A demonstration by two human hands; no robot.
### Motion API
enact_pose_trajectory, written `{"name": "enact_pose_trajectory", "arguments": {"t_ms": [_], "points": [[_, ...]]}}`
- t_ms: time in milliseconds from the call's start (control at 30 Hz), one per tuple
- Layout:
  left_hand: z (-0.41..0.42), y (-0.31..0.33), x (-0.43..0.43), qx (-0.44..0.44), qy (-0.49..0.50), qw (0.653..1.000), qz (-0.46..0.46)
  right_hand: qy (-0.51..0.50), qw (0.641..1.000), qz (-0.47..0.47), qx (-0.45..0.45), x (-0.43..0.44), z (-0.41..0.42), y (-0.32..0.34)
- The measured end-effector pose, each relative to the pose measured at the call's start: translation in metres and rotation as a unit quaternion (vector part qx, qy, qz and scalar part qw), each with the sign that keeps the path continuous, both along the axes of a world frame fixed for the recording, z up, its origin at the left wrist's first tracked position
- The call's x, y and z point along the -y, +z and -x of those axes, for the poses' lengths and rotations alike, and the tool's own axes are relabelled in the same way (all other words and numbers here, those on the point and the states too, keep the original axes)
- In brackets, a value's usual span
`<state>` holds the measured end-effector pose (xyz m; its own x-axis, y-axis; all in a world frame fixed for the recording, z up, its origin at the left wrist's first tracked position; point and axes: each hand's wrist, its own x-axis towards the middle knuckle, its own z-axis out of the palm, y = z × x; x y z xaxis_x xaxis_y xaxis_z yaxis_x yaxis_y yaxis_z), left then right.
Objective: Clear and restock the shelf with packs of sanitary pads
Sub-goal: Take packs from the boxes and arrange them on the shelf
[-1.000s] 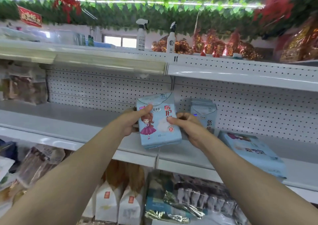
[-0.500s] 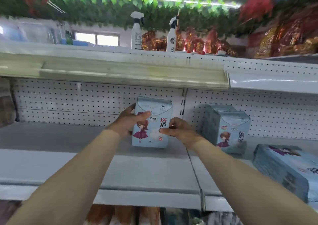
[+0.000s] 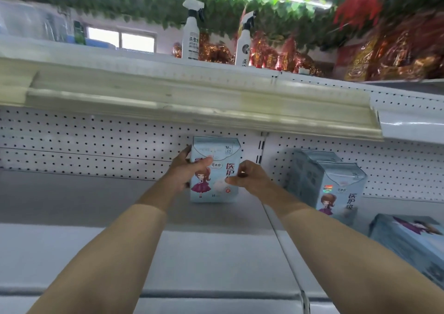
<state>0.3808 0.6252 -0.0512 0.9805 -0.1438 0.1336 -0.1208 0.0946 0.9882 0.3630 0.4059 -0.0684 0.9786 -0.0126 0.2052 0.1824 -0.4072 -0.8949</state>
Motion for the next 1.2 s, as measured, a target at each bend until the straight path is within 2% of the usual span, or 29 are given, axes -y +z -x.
{"name": "enact_pose_trajectory", "arguments": {"t_ms": [333,600,833,1033,1133,1200], "points": [[-0.021,0.001,0.008,-0.008,-0.003,1.0,-0.011,-0.068,0.997,0.019,-0.005,-0.008,-0.011,0.0],[-0.035,-0.01,0.014,0.017,-0.006,1.0,0.013,-0.09,0.995,0.048,0.001,-0.003,-0.02,-0.003],[-0.036,-0.011,0.02,0.018,0.027,0.999,-0.012,-0.104,0.993,0.063,-0.006,-0.003,-0.018,-0.002],[-0.022,-0.01,0.025,-0.006,0.117,0.99,-0.079,-0.08,0.992,0.098,-0.003,0.009,0.006,0.013],[0.006,0.003,0.041,-0.033,0.198,0.975,-0.099,-0.056,0.99,0.126,0.005,0.023,0.026,0.025],[0.027,0.011,0.055,-0.018,0.262,0.958,-0.116,-0.029,0.992,0.124,0.016,0.036,0.045,0.035]]}}
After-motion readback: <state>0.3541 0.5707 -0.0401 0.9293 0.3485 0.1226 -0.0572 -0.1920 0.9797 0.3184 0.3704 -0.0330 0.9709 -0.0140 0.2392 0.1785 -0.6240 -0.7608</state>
